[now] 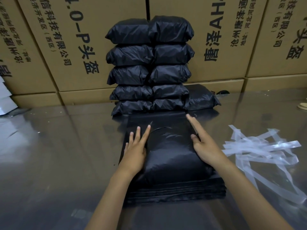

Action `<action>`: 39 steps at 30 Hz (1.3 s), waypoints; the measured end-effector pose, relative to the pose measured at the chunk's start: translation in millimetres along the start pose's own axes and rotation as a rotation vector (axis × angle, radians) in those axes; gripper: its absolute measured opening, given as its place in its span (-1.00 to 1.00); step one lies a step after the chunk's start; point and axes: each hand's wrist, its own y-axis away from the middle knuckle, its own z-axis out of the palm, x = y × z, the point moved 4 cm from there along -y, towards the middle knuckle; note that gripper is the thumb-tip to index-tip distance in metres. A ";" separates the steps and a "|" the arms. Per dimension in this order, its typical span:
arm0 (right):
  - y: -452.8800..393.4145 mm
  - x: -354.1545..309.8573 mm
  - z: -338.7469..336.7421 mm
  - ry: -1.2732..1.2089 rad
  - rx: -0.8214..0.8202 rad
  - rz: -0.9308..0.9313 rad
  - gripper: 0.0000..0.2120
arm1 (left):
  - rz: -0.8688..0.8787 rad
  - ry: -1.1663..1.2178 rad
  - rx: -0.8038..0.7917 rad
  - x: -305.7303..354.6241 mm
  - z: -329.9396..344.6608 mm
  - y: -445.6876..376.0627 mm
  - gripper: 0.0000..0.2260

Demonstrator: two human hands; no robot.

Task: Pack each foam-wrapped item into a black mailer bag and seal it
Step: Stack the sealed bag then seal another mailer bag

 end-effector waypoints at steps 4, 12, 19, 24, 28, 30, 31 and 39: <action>-5.2 3.5 4.6 -0.093 -0.077 -0.008 -0.40 | 0.036 0.176 -0.065 -2.5 3.3 -3.1 -0.32; -5.5 3.8 8.1 -0.166 0.017 0.038 -0.46 | 0.042 0.433 -0.095 -10.8 7.8 -1.1 -0.38; -19.8 -34.5 -29.6 0.057 0.207 -0.004 -0.80 | 0.006 0.384 0.288 -1.9 -39.9 -5.8 -0.65; -34.9 -46.9 21.4 0.515 -0.084 -0.026 -0.59 | -0.040 0.041 -0.001 45.8 -18.9 -22.1 -0.49; -51.1 -22.2 25.1 0.372 -0.207 0.168 -0.52 | -0.176 0.380 -0.173 30.3 -12.6 -40.6 -0.35; -53.9 -16.2 22.5 0.274 -0.219 0.143 -0.61 | -0.179 0.596 -0.194 20.2 -6.8 -40.9 -0.38; -55.4 -15.1 21.5 0.213 -0.232 0.139 -0.66 | -0.172 0.662 -0.189 17.5 -4.9 -42.4 -0.43; -70.2 -10.2 -5.7 0.052 -0.169 0.205 -0.65 | -0.347 0.670 -0.207 3.3 -17.7 -80.4 -0.37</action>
